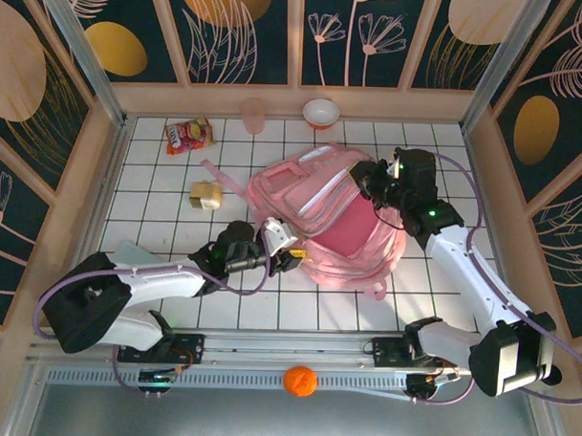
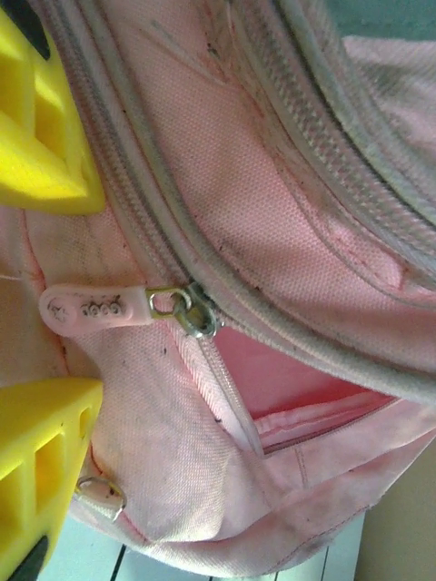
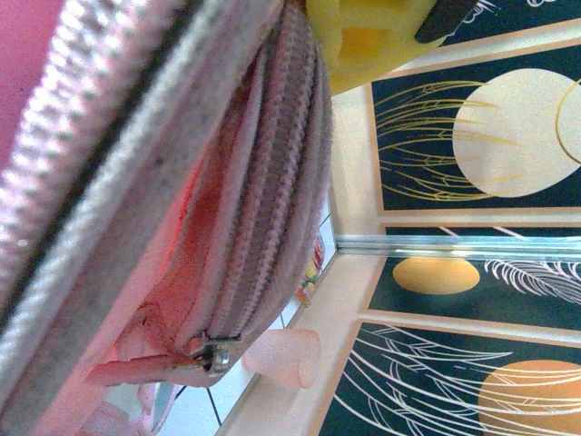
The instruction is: Pack books, pencil case, and school supplies into a backpack
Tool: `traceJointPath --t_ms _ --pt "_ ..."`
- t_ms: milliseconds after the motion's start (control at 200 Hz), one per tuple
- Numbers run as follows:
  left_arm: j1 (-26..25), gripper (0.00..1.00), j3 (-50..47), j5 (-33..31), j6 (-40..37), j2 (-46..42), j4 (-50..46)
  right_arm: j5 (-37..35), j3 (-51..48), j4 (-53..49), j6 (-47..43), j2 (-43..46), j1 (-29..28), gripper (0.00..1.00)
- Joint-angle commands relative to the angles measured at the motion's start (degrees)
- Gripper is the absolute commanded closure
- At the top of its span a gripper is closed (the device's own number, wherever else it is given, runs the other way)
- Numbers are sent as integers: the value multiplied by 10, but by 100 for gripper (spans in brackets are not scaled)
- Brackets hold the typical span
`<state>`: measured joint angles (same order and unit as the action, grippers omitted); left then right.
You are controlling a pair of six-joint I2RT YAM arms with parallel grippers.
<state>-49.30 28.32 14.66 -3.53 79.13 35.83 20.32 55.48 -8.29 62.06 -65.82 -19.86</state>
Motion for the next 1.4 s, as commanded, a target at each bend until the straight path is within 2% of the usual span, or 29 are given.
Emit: traceJointPath --t_ms 0,150,215,370,555,721,891,1041,1201,1246,1341,1396 --pt "-3 61 30 -16 17 18 15 43 43 91 7 10 -6 100" --pt "-3 91 32 -42 63 20 39 60 53 76 -2 8 -3 100" --pt "-2 100 31 -59 72 15 29 72 58 68 -6 6 1 100" --pt "-2 100 32 -131 80 -7 -18 110 73 45 -16 4 13 100" --pt "5 100 16 -167 93 -29 -61 154 100 11 -32 1 31 100" --pt "29 100 2 -209 132 -44 -74 182 131 -32 -50 -1 39 100" --pt "68 100 26 -242 150 -21 -100 203 158 -54 -53 4 47 100" --pt "100 100 72 -254 155 27 -122 186 175 -66 -52 13 54 100" --pt "118 100 119 -240 147 61 -116 112 149 -24 -31 44 58 100" --pt "119 91 137 -230 141 66 -118 83 122 14 -11 59 57 100" --pt "119 66 183 -198 138 67 -153 13 66 75 18 87 56 100" --pt "119 55 205 -200 153 62 -181 -28 40 90 26 100 52 100"
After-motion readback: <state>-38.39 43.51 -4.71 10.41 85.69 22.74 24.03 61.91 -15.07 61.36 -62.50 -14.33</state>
